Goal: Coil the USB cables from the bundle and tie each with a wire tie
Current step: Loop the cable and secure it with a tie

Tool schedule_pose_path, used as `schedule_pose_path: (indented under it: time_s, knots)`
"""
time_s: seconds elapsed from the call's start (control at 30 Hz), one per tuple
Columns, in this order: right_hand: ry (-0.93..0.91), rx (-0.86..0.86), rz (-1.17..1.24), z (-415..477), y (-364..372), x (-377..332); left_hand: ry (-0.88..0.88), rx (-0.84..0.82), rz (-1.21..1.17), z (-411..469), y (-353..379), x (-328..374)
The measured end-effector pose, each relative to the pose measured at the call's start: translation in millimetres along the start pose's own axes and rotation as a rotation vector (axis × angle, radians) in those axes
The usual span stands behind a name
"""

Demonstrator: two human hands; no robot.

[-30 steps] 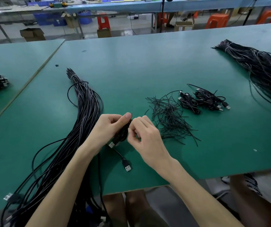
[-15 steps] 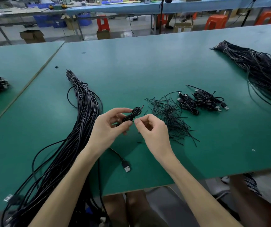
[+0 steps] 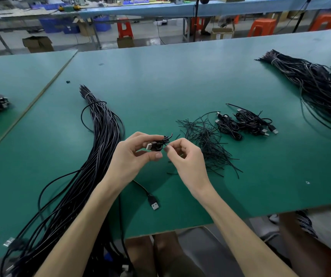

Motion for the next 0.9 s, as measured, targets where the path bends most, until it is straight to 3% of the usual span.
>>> schedule_pose_path:
  time_s: [0.3,0.5,0.57,0.67,0.73,0.9]
  knots:
    - [-0.139,-0.030,-0.128,-5,1,-7,0.018,0.067,0.121,1,-3,-9]
    - [-0.613,-0.066,-0.403,-24,15,-29,-0.019,0.124,0.289,0,-6,-12]
    - [-0.763,-0.043,-0.452,-29,17,-33,-0.111,0.101,0.262,1,-4,-16]
    - [-0.901,-0.013,-0.523,-36,19,-36,-0.402,0.047,0.057,1,-5,-26]
    - [-0.929,-0.014,-0.547,-39,21,-37,-0.499,0.044,-0.009,1,-8,-30]
    - [-0.720,-0.068,-0.440,-31,17,-32,-0.441,0.072,-0.113,2,-10,-27]
Point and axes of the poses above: each hand's wrist, its own z-axis towards the middle knuckle, its own y-axis out of the palm, x = y × z, the point moved 4 cm from there along z, towards the middle knuckle, and after that the axes turned 15 degrees about x, right-handed, at the moved point
